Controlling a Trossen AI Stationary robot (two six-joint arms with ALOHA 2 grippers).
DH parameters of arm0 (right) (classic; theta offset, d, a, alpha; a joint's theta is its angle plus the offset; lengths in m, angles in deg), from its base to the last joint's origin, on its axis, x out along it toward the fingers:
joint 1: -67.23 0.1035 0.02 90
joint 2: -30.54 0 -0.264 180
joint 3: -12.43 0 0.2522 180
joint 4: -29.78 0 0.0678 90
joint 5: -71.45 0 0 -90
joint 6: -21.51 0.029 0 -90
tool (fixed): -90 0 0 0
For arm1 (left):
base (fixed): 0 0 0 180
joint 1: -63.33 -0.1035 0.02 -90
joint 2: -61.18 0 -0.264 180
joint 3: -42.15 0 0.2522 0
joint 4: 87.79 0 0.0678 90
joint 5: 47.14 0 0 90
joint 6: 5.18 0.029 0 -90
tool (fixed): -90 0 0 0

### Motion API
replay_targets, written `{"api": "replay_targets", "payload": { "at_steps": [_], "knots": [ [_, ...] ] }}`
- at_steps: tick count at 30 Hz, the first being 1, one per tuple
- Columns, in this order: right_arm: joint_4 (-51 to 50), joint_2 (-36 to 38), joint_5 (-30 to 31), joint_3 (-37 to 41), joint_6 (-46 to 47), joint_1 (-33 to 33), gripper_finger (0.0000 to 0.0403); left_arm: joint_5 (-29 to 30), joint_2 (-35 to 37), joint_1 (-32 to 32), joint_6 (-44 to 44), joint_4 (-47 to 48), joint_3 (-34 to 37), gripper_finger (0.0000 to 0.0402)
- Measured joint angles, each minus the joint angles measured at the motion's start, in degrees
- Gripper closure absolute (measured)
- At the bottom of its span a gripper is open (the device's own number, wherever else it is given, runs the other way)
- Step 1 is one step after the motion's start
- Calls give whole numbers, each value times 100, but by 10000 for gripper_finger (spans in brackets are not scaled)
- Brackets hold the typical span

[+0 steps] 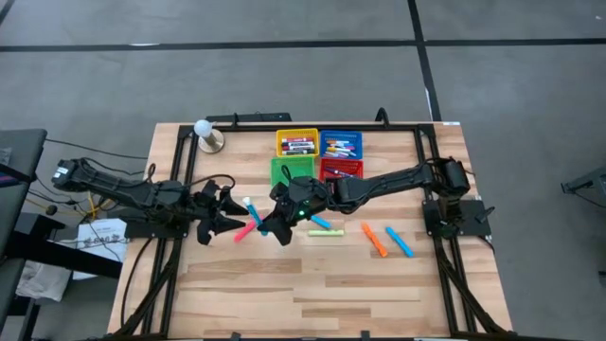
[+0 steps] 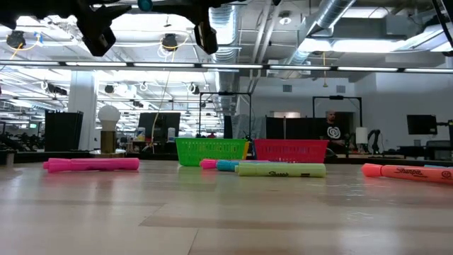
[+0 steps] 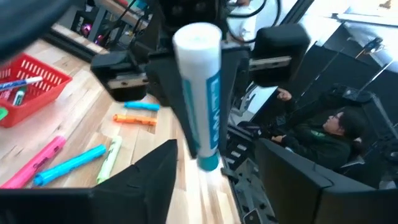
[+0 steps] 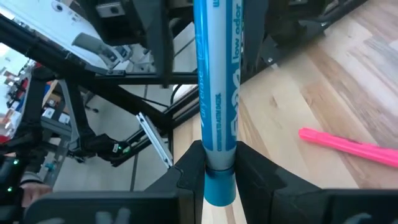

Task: Pick & Place Markers
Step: Put the large light blue marker pen into the yellow bin

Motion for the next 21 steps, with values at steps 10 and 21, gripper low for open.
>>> {"api": "replay_targets", "payload": {
  "at_steps": [10, 21],
  "knots": [
    [65, 0, 2, 0, 17, 0, 341, 129, -310, -3, 99, -525, 0, 143],
    [253, 0, 15, 0, 21, -47, 341, 277, -709, -138, 111, -1257, 0, 142]
  ]
}}
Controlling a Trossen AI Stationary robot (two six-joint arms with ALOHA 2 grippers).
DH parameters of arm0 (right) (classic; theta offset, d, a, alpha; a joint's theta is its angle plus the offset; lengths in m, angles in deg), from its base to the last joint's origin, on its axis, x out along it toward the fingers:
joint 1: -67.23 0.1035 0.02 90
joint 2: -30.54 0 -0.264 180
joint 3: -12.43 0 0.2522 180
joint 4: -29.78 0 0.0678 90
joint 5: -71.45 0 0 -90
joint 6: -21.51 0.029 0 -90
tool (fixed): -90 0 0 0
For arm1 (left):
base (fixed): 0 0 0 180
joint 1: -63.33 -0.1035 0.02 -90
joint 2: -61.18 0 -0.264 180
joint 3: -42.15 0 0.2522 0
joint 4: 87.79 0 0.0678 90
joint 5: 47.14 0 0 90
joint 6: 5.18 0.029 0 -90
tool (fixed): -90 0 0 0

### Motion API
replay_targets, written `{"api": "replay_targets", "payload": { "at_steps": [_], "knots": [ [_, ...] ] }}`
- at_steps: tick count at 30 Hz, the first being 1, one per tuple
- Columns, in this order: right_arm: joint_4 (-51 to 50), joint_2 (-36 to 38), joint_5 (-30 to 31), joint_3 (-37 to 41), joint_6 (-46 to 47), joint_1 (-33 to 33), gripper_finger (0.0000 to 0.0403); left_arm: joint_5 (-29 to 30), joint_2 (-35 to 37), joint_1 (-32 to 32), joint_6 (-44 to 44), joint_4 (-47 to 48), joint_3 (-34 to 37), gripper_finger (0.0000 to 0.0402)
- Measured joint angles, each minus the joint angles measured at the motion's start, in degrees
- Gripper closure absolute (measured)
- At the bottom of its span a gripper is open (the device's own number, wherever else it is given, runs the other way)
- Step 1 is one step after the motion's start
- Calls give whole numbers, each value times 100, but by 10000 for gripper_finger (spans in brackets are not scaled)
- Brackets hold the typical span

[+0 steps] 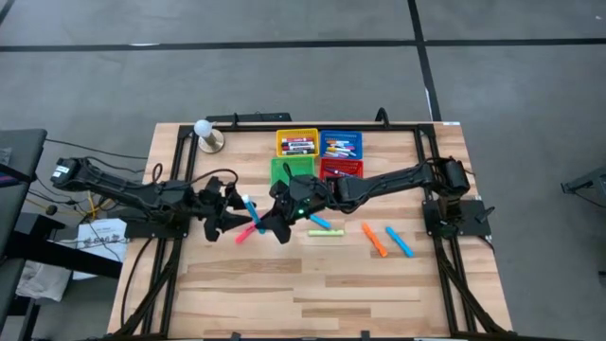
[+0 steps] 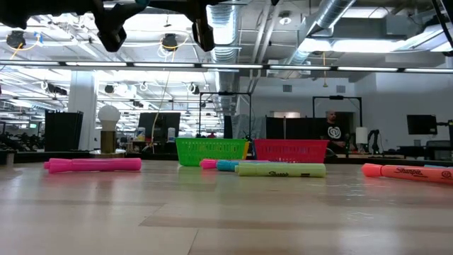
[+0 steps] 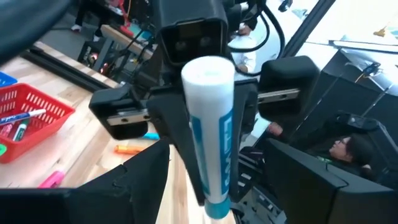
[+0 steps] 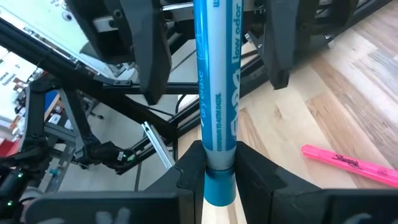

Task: Pick & Place Markers
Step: Put the large light blue marker pen into the yellow bin

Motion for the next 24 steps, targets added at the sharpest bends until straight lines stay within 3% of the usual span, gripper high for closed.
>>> {"api": "replay_targets", "payload": {
  "at_steps": [8, 24],
  "knots": [
    [40, 0, -1, 1, 0, -3, 341, 66, -114, -4, -2, -76, 0, 160],
    [43, 0, -2, 2, 1, -5, 341, 192, -114, -4, -9, -299, 2, 307]
  ]
}}
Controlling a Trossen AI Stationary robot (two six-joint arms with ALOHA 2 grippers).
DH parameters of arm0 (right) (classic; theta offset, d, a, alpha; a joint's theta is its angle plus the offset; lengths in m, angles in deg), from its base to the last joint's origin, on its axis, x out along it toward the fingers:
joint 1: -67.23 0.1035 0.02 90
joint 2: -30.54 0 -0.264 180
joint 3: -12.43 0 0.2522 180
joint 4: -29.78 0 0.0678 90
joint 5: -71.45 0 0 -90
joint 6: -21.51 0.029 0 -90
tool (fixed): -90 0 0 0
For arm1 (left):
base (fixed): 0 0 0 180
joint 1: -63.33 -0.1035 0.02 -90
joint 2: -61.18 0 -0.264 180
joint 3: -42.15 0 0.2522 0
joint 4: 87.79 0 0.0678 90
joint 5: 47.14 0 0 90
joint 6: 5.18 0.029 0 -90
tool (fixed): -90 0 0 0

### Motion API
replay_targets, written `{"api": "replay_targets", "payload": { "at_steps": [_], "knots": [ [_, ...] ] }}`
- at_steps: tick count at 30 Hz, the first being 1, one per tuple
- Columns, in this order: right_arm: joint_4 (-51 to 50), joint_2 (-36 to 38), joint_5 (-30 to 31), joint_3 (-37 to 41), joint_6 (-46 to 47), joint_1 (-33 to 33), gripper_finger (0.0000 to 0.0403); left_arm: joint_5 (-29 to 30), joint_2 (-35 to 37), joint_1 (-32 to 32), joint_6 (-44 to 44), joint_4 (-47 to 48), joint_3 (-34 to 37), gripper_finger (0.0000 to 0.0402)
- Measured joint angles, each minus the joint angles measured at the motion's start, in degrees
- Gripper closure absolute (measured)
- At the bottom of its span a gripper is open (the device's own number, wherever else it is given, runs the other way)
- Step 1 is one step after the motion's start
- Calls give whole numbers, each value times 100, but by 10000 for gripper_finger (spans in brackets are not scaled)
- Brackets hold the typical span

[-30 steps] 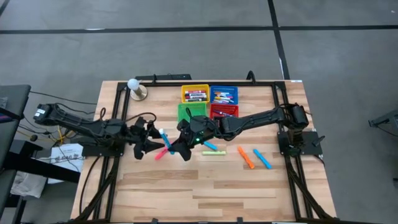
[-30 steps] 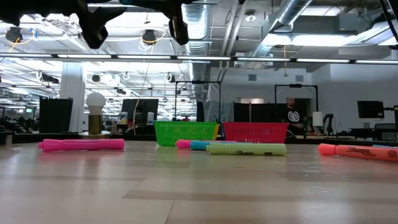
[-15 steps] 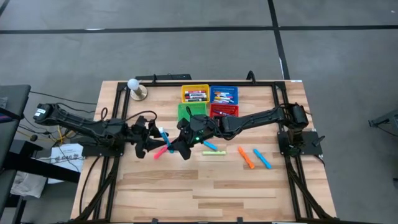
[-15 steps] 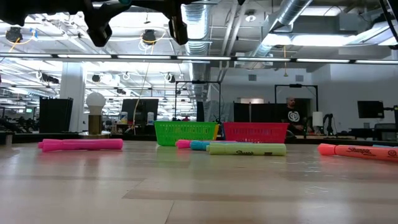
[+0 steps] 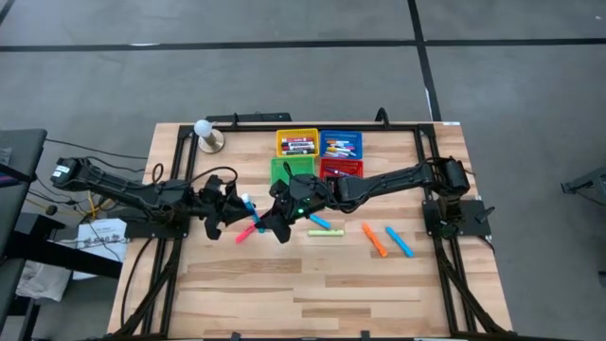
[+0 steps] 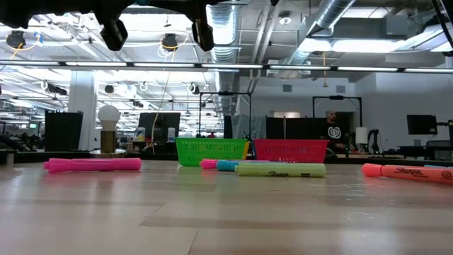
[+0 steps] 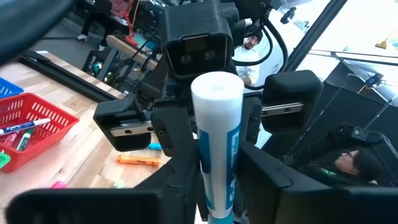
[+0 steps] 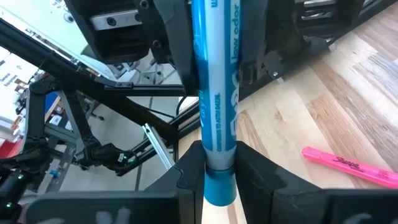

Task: Pick & Place Markers
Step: Put the large light blue marker pen into the yellow bin

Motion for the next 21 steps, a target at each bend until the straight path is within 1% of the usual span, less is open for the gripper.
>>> {"api": "replay_targets", "payload": {
  "at_steps": [4, 9, 12, 15, 21],
  "knots": [
    [2, 0, 0, 0, -16, 0, 341, -5, 0, 0, -30, -22, 0, 331],
    [9, 0, 0, 0, -21, 0, 334, -2, 0, 0, -29, -49, 0, 326],
    [14, 0, -6, 0, -4, -3, 319, 4, 0, 0, -24, -57, 0, 323],
    [13, 0, -41, 0, -4, -4, 301, 4, 0, 0, -20, -69, 0, 331],
    [36, 0, -498, 2, -106, -9, 261, -33, 0, 2, -3, -57, 0, 328]
  ]
}}
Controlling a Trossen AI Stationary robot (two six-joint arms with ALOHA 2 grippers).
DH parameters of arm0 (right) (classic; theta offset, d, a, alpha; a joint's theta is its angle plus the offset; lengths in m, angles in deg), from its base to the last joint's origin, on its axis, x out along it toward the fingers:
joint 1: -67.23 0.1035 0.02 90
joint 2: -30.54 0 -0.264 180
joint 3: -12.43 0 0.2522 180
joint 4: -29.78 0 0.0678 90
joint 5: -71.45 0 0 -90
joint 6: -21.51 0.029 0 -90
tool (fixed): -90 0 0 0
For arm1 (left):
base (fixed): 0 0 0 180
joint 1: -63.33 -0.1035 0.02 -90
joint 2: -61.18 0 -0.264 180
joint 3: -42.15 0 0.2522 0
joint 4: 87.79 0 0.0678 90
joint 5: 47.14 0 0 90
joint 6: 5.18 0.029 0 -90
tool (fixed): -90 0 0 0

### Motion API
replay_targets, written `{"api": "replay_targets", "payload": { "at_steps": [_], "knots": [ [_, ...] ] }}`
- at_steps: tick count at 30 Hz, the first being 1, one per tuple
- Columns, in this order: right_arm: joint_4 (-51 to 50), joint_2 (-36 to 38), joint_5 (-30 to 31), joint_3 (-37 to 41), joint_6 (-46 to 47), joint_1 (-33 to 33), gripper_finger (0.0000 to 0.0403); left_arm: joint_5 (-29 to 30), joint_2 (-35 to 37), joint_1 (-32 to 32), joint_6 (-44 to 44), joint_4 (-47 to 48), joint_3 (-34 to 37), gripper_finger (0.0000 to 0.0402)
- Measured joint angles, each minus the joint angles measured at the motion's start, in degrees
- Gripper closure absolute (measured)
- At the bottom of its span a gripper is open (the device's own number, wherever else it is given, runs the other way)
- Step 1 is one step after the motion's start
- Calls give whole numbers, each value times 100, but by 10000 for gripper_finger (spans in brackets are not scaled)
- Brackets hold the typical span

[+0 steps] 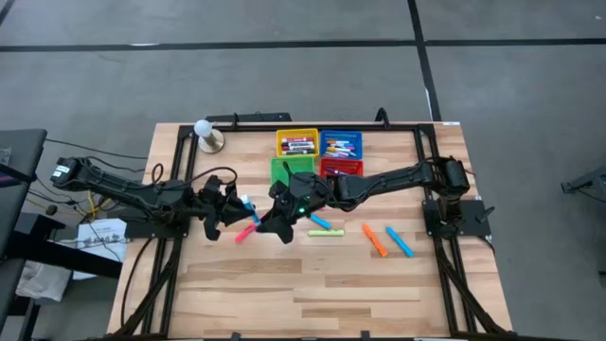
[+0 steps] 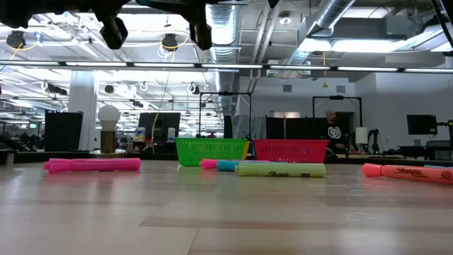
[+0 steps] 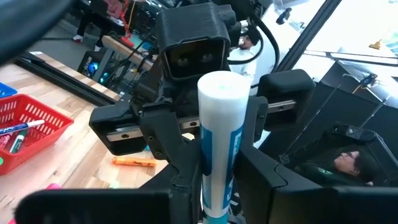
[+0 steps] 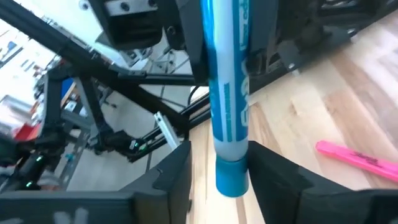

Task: Pick & Place Markers
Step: Put the large light blue marker pen into the yellow bin

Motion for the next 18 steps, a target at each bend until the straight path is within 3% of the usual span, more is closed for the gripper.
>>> {"api": "replay_targets", "payload": {
  "at_steps": [7, 18],
  "knots": [
    [-633, 2, -270, 0, -1, 42, 239, 14, 0, 0, 97, 258, 0, 330],
    [-1758, 2, -231, 2, -310, 495, 246, -61, 2, -311, 112, 474, 0, 330]
  ]
}}
